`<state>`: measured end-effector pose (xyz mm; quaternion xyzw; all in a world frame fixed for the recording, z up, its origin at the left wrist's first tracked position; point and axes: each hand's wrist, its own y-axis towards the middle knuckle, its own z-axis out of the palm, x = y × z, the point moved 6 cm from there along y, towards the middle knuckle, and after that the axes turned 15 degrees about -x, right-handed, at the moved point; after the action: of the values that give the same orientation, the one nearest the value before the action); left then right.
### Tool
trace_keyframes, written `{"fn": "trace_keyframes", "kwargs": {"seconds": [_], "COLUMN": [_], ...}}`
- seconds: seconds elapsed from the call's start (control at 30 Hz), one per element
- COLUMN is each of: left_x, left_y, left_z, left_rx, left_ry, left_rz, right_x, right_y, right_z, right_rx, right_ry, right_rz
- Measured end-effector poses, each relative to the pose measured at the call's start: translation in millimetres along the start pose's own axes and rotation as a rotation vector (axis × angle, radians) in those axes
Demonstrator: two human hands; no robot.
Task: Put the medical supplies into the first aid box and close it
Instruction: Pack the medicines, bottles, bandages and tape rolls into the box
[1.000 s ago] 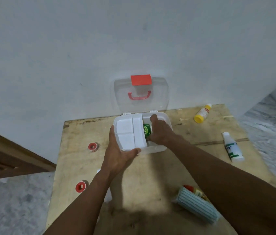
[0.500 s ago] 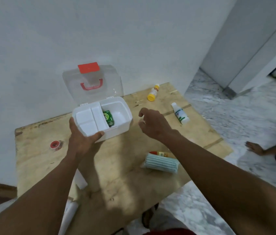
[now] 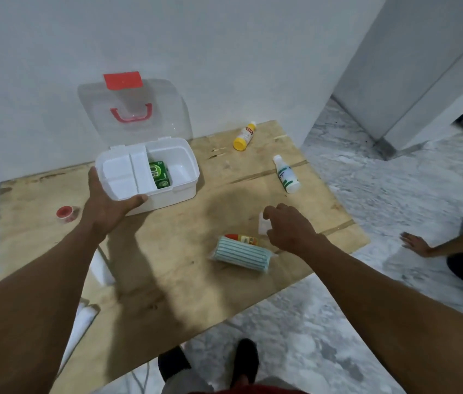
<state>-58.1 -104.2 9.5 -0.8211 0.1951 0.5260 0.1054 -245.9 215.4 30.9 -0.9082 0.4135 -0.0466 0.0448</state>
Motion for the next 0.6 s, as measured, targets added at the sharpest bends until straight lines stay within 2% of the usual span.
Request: {"fn": "trace_keyframes", "kwargs": {"seconds": [0.23,0.4,0.6], "left_x": [2.5,4.4,6.2], "left_y": [1.2,0.5,3.2], "left_z": [0.6,0.3,0.3], "left_rx": [0.001,-0.016,0.000], "left_ry": [-0.001,-0.001,0.019], "left_rz": [0.004,-0.011,-0.046], "right_x": [5.4,14.9,27.1], "right_y": [-6.2,-19.4,-34.6], "right_z": [1.1,7.1,17.0], "right_rx": [-0.042,0.053,0.056], "right_ry": [0.057,0.085,0.121], "right_rz": [-0.052,-0.112,-0.218]}}
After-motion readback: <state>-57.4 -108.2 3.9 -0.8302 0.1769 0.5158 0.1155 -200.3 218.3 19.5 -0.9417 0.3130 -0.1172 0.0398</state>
